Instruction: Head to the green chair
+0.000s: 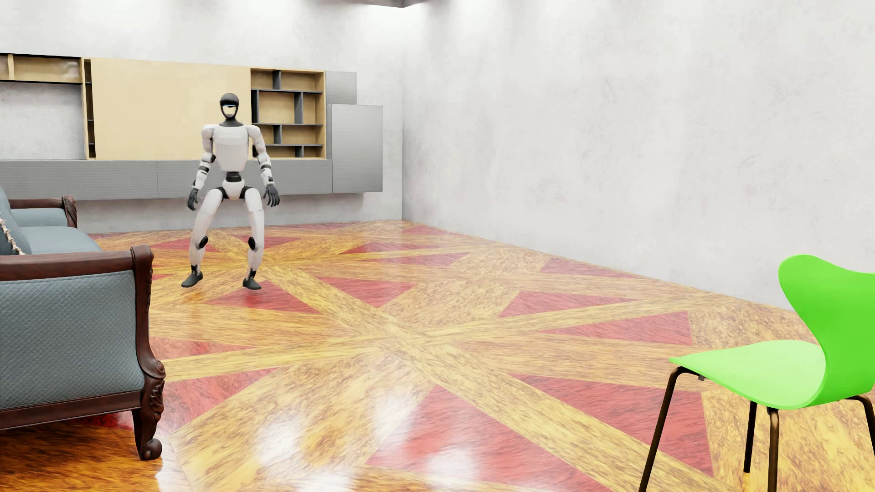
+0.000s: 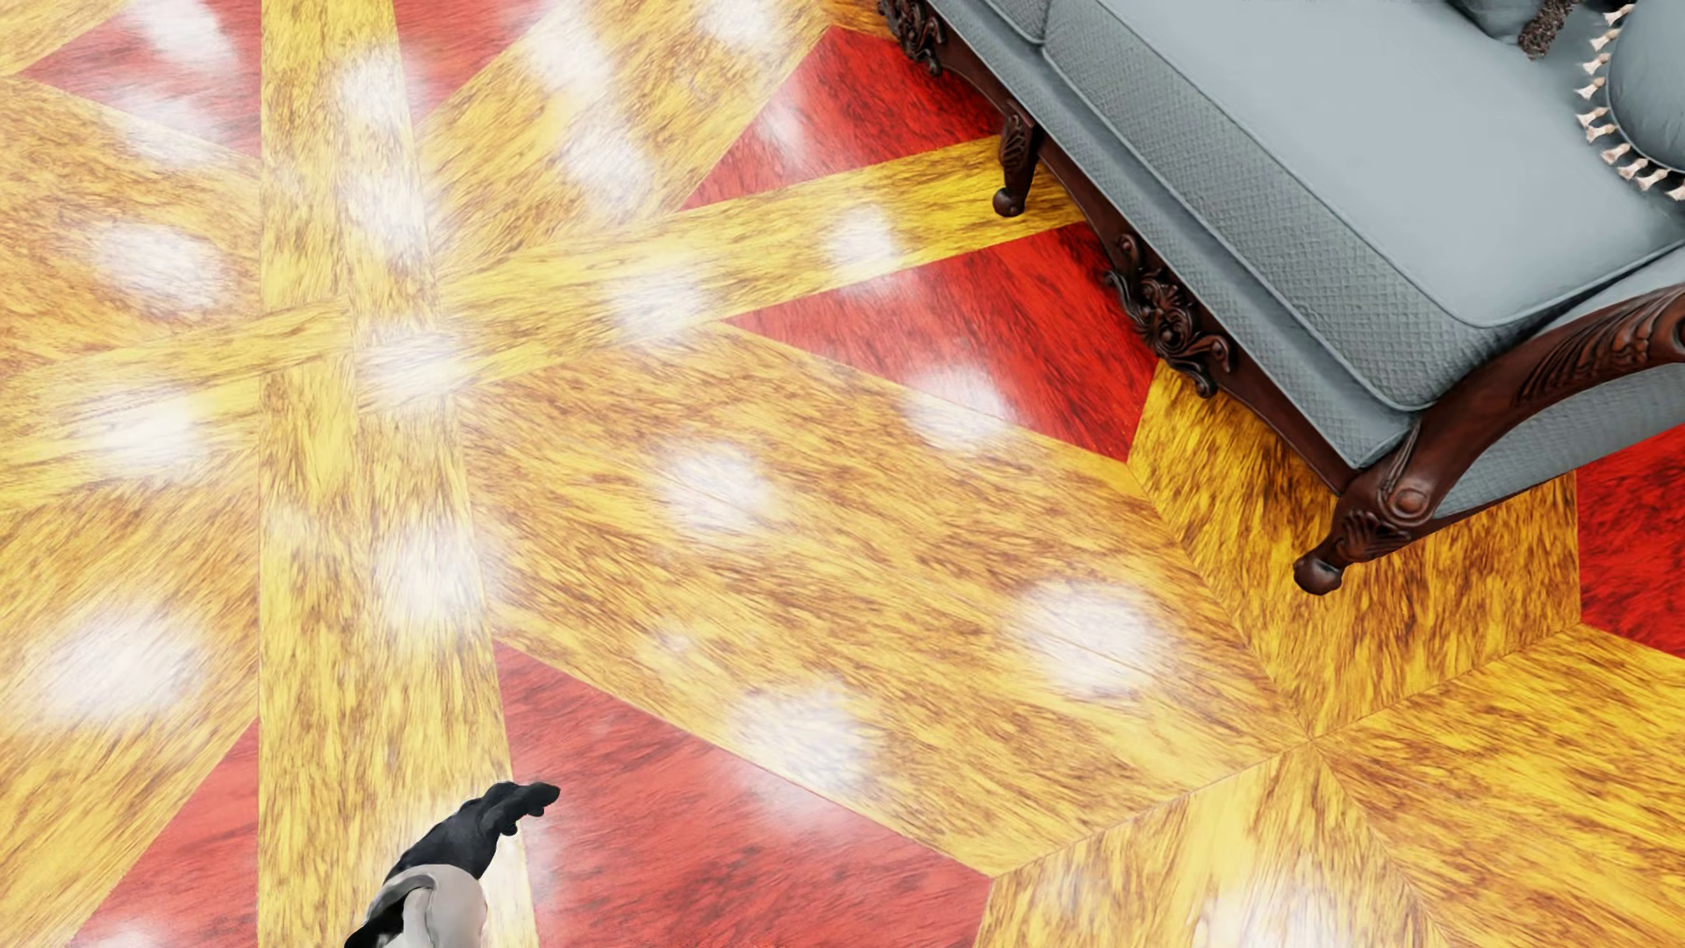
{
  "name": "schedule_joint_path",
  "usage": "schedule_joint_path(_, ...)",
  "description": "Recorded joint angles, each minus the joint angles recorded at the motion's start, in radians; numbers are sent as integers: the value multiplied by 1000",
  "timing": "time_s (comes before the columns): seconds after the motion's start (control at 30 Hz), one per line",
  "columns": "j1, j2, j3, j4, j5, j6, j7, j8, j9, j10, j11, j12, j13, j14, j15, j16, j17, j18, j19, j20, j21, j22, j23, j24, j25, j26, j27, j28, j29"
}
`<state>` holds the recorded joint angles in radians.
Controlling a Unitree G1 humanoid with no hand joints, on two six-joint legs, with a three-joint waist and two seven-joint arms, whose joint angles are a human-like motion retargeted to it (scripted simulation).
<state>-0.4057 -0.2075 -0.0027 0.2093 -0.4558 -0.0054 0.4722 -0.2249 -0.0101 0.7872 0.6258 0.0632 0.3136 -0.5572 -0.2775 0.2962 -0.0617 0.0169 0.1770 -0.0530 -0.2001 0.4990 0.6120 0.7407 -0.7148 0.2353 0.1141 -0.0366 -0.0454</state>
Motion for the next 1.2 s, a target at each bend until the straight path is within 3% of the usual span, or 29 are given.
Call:
schedule_joint_path(0.03, 23, -70, -11, -61, -53, -4, -23, -20, 6, -39, 151, -23, 24, -7, 110, -3, 8, 15, -172, -10, -25, -78, -9, 8, 8, -19, 8, 11, -12)
schedule_joint_path(0.07, 55, -157, -30, -117, -77, -9, -48, -38, 13, -86, 302, -48, 48, -10, 133, 2, 16, 24, -306, -33, -42, -149, -16, 14, 12, -40, 14, 5, -17)
schedule_joint_path(0.1, 97, -275, -56, -164, 7, -8, -83, 32, 21, -145, 452, -78, 73, -7, 69, 16, 26, 30, -338, -63, -51, -207, -21, 17, 11, -58, 13, -5, -10)
schedule_joint_path(0.13, 145, -391, -78, -199, 125, -4, -118, 81, 26, -212, 551, -118, 99, 0, 32, 37, 39, 34, -270, -100, -57, -247, -28, 13, 11, -69, 8, -12, 4)
schedule_joint_path(0.17, 194, -486, -93, -225, 226, 2, -150, 73, 28, -274, 566, -169, 127, 3, 6, 61, 57, 37, -168, -142, -65, -264, -35, 6, 13, -69, 4, -17, 22)
schedule_joint_path(0.23, 291, -630, -117, -256, 388, 15, -213, 28, 31, -358, 399, -304, 184, -17, -3, 110, 96, 41, -24, -247, -84, -236, -51, 9, 17, -43, 5, -42, 48)
schedule_joint_path(0.27, 340, -674, -129, -266, 445, 21, -249, 21, 34, -382, 238, -382, 212, -37, 14, 121, 116, 43, 14, -304, -92, -193, -56, 20, 13, -23, 7, -45, 49)
schedule_joint_path(0.33, 442, -686, -156, -271, 498, 32, -324, 36, 42, -406, -108, -515, 265, -47, 63, 87, 155, 41, -13, -399, -109, -37, -43, 15, -8, 28, 25, -4, 47)
schedule_joint_path(0.4, 524, -653, -181, -251, 487, 45, -386, 42, 50, -328, -127, -560, 311, 71, 149, 0, 184, 27, -173, -445, -126, 191, 0, -50, -46, 97, 62, 42, 72)
schedule_joint_path(0.43, 518, -633, -189, -232, 470, 52, -412, 33, 58, -206, -38, -541, 319, 219, 163, -34, 191, -9, -246, -451, -137, 296, 27, -90, -65, 133, 83, 54, 89)
schedule_joint_path(0.5, 369, -557, -197, -183, 459, 60, -416, 29, 74, 201, 92, -433, 285, 572, 44, -55, 175, -177, -292, -463, -147, 433, 81, -156, -101, 172, 120, 61, 120)
schedule_joint_path(0.53, 246, -491, -192, -138, 465, 63, -398, 31, 80, 399, 96, -362, 252, 607, -16, -51, 158, -198, -291, -483, -139, 476, 93, -178, -122, 169, 122, 45, 135)
schedule_joint_path(0.57, 113, -411, -180, -94, 473, 64, -385, 33, 83, 536, 66, -291, 219, 541, -63, -47, 142, -145, -276, -506, -134, 506, 84, -196, -136, 161, 106, 16, 135)
schedule_joint_path(0.63, -128, -229, -140, -25, 488, 62, -343, 48, 77, 566, -46, -132, 157, 445, -124, -32, 135, -56, -232, -511, -148, 516, 19, -242, -113, 159, 58, -36, 57)
schedule_joint_path(0.7, -287, -54, -93, -18, 504, 53, -309, 78, 59, 325, -142, 56, 116, 418, -182, 0, 124, -39, -208, -444, -145, 471, -39, -307, -39, 157, -26, -57, -22)
schedule_joint_path(0.73, -331, 25, -71, -20, 515, 49, -307, 94, 48, 137, -169, 161, 93, 427, -215, 23, 103, -62, -204, -386, -120, 430, -54, -335, -14, 148, -75, -61, -28)
schedule_joint_path(0.8, -339, 185, -30, -10, 521, 48, -323, 136, 24, -319, -224, 378, 23, 474, -282, 29, 41, -78, -185, -215, -45, 314, -87, -354, -8, 135, -127, -27, -8)
schedule_joint_path(0.87, -299, 316, 7, 33, 479, 48, -287, 176, 4, -520, -216, 551, -47, 499, -285, -52, -12, 1, -152, 3, -9, 198, -116, -341, -14, 139, -123, 70, 6)
schedule_joint_path(0.9, -294, 344, 24, 34, 434, 41, -265, 195, 0, -424, -142, 579, -66, 586, -219, -111, -24, 30, -137, 81, -24, 167, -131, -325, -12, 150, -104, 118, -2)
schedule_joint_path(0.93, -292, 334, 37, 17, 381, 29, -256, 210, 1, -285, 1, 560, -65, 602, -84, -158, -19, 44, -127, 121, -61, 163, -148, -306, 0, 168, -83, 157, -28)
schedule_joint_path(1.0, -229, 180, 45, -38, 271, 1, -224, 207, 13, -97, 419, 415, -30, 420, 316, -192, 26, 43, -105, 95, -126, 210, -154, -269, 44, 194, -54, 168, -88)
schedule_joint_path(1.03, -165, 63, 34, -72, 214, -13, -209, 191, 20, -81, 594, 320, -24, 347, 359, -190, 31, 39, -130, 36, -113, 240, -128, -242, 42, 186, -42, 137, -71)
schedule_joint_path(1.1, -8, -161, -5, -152, 205, -36, -213, 168, 25, -151, 727, 109, -21, 270, 195, -163, 17, 30, -190, -123, -49, 287, -42, -161, -31, 138, -15, 81, 37)
schedule_joint_path(1.13, 79, -247, -22, -189, 216, -41, -234, 127, 23, -213, 676, -4, -21, 248, 123, -155, 32, 24, -173, -203, -42, 300, 6, -116, -64, 120, 14, 68, 64)
schedule_joint_path(1.2, 234, -386, -56, -240, 262, -38, -283, 77, 16, -313, 417, -220, -5, 192, 66, -153, 69, 13, -136, -331, -99, 279, 73, -59, -74, 79, 57, 43, 53)
